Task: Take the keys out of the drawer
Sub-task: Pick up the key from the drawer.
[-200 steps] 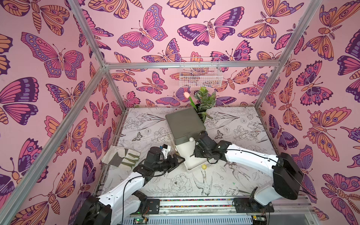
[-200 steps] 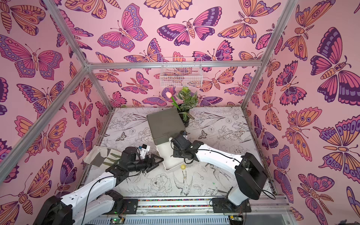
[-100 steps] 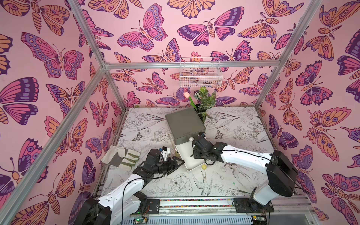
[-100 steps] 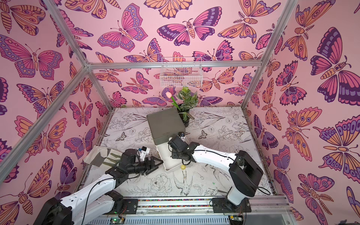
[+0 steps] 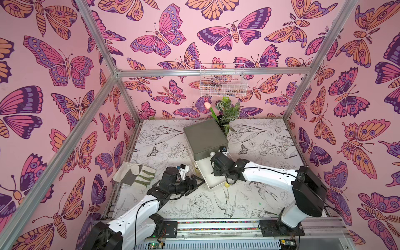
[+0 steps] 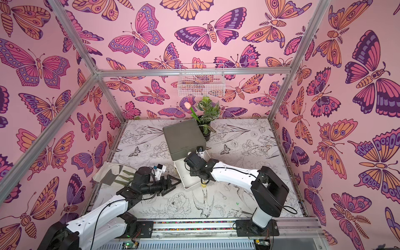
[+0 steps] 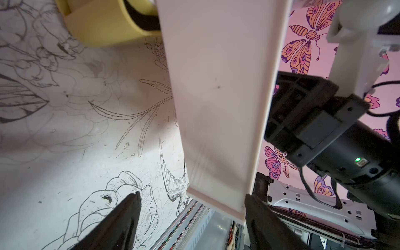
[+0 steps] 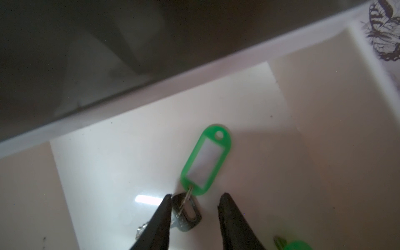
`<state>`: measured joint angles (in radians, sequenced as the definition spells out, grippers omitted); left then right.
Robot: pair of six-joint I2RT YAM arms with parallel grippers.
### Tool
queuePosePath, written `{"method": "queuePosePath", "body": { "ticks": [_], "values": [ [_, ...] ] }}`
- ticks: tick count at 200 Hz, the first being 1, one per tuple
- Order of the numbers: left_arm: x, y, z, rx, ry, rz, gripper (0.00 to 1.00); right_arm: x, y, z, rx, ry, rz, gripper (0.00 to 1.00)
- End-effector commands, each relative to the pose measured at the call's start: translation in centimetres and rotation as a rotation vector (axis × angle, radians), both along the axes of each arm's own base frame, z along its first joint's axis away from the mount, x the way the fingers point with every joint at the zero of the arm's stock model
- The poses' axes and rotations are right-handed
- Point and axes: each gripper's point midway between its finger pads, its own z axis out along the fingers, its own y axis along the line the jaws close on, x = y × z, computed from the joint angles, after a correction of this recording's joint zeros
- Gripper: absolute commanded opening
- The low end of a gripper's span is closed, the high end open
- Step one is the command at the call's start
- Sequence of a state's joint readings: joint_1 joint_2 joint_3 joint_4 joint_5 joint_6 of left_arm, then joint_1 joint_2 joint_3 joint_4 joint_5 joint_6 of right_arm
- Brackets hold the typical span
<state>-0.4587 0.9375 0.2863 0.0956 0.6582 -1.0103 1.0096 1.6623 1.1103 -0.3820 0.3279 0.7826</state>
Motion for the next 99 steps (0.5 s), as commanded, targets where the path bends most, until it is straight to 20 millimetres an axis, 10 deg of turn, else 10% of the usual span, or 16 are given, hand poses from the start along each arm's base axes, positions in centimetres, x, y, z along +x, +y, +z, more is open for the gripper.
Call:
{"method": "queuePosePath", "body": {
  "ticks": [1, 99],
  "values": [
    [-0.69, 0.09, -0.61, 0.001, 0.02, -0.013, 0.81, 2.06, 1.97, 1.42, 0.04, -0.082, 0.007, 0.38],
    [-0.83, 0.21, -1.11, 0.009, 0.037, -0.007, 0.82, 2.65, 1.76, 1.66, 0.039, -0.14, 0.01, 0.12]
  ]
}}
